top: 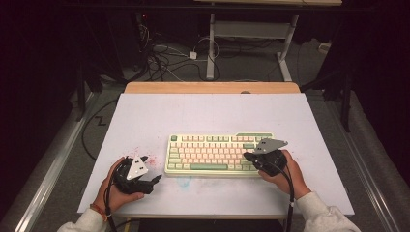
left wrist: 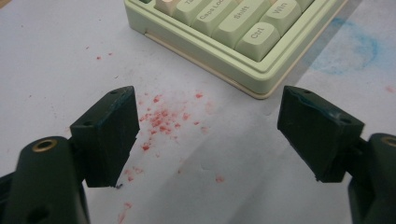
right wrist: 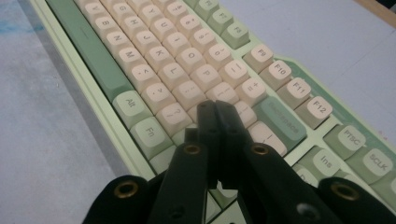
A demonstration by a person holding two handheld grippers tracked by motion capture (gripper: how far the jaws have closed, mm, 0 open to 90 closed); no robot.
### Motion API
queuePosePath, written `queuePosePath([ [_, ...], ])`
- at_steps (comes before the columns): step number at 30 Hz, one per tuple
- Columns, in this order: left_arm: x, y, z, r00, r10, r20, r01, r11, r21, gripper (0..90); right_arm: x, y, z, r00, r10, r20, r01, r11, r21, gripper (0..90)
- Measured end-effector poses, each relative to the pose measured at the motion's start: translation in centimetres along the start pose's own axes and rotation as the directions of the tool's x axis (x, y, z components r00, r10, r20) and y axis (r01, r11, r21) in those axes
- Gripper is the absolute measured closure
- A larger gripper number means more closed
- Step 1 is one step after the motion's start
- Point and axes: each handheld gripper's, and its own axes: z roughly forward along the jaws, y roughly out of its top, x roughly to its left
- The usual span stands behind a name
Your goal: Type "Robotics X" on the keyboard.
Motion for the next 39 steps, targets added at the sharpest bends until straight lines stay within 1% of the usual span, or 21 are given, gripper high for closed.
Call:
queuePosePath([
  [2, 0.0, 0.0, 0.0, 1.0000, 0.001, -0.008, -0.001, 1.0000, 0.005, 20.6, 0.0, -0.2, 0.2, 1.0000, 0.003, -0.006, -0.003, 1.000, 0.006, 90.0],
  [5, 0.1, 0.1, 0.0, 1.0000, -0.003, 0.001, 0.003, 1.0000, 0.005, 23.3, 0.0, -0.5, 0.5, 1.0000, 0.000, -0.005, 0.000, 1.000, 0.021, 90.0],
  [8, 0.1, 0.1, 0.0, 0.9997, -0.023, 0.009, 0.023, 0.9997, 0.005, 24.4, -0.1, -0.8, 0.6, 1.0000, 0.007, -0.004, -0.007, 1.000, 0.019, 90.0],
  [9, 0.1, 0.1, -0.1, 0.9997, -0.024, 0.011, 0.024, 0.9997, 0.003, 25.3, -0.1, -0.8, 0.6, 1.0000, 0.004, -0.003, -0.004, 1.000, 0.021, 90.0],
  [11, 0.1, 0.1, -0.2, 0.9993, -0.028, 0.024, 0.028, 0.9996, -0.008, 29.8, -0.1, -1.0, 0.6, 1.0000, 0.009, -0.002, -0.008, 1.000, 0.027, 90.0],
  [12, 0.1, 0.2, -0.3, 0.9992, -0.026, 0.031, 0.027, 0.9996, -0.011, 36.2, -0.1, -1.2, 0.7, 1.0000, 0.010, -0.001, -0.010, 1.000, 0.021, 90.0],
  [14, 0.2, 0.4, -0.6, 0.9972, -0.021, 0.071, 0.023, 0.9995, -0.024, 46.1, 0.1, -1.4, 0.7, 0.9999, 0.013, 0.002, -0.013, 1.000, 0.004, 90.0],
  [15, 0.3, 0.4, -0.8, 0.9966, -0.020, 0.080, 0.023, 0.9992, -0.033, 54.7, 0.1, -1.5, 0.6, 0.9999, 0.012, 0.006, -0.012, 1.000, 0.002, 90.0],
  [17, 0.3, 0.7, -1.2, 0.9957, -0.025, 0.089, 0.029, 0.9987, -0.042, 67.0, 0.2, -1.7, 0.6, 0.9996, 0.026, 0.007, -0.026, 1.000, -0.009, 90.0],
  [20, 0.5, 1.0, -1.7, 0.9956, -0.036, 0.087, 0.039, 0.9985, -0.037, 79.5, 0.2, -1.8, 0.6, 0.9995, 0.032, 0.005, -0.032, 0.999, -0.017, 90.0],
  [23, 0.7, 1.3, -2.1, 0.9934, -0.042, 0.107, 0.048, 0.9976, -0.051, 86.3, 0.2, -1.8, 0.6, 0.9995, 0.031, 0.005, -0.031, 0.999, -0.019, 90.0],
  [25, 0.8, 1.5, -2.5, 0.9933, -0.038, 0.109, 0.044, 0.9975, -0.056, 87.4, 0.2, -1.9, 0.6, 0.9994, 0.034, 0.005, -0.034, 0.999, -0.021, 90.0],
  [27, 0.9, 1.8, -2.8, 0.9942, -0.030, 0.103, 0.036, 0.9978, -0.055, 87.5, 0.2, -1.9, 0.6, 0.9994, 0.033, 0.005, -0.033, 0.999, -0.021, 90.0],
  [30, 1.1, 2.1, -3.3, 0.9934, -0.045, 0.106, 0.051, 0.9968, -0.061, 87.5, 0.2, -1.9, 0.6, 0.9995, 0.032, 0.005, -0.032, 0.999, -0.022, 90.0],
  [32, 1.2, 2.4, -3.3, 0.9931, -0.051, 0.106, 0.058, 0.9965, -0.061, 87.5, 0.2, -1.9, 0.6, 0.9994, 0.034, 0.007, -0.034, 0.999, -0.021, 90.0],
  [34, 1.2, 2.8, -3.1, 0.9937, -0.040, 0.105, 0.045, 0.9981, -0.043, 87.5, 0.3, -1.9, 0.6, 0.9995, 0.030, 0.012, -0.030, 0.999, -0.021, 90.0],
  [36, 1.2, 3.5, -2.7, 0.9925, -0.035, 0.117, 0.039, 0.9985, -0.037, 87.4, 0.3, -1.9, 0.6, 0.9994, 0.033, 0.013, -0.032, 0.999, -0.021, 90.0],
  [39, 0.9, 4.6, -2.2, 0.9932, -0.009, 0.116, 0.012, 0.9997, -0.023, 87.5, 0.3, -1.9, 0.6, 0.9994, 0.032, 0.014, -0.031, 0.999, -0.019, 90.0],
])
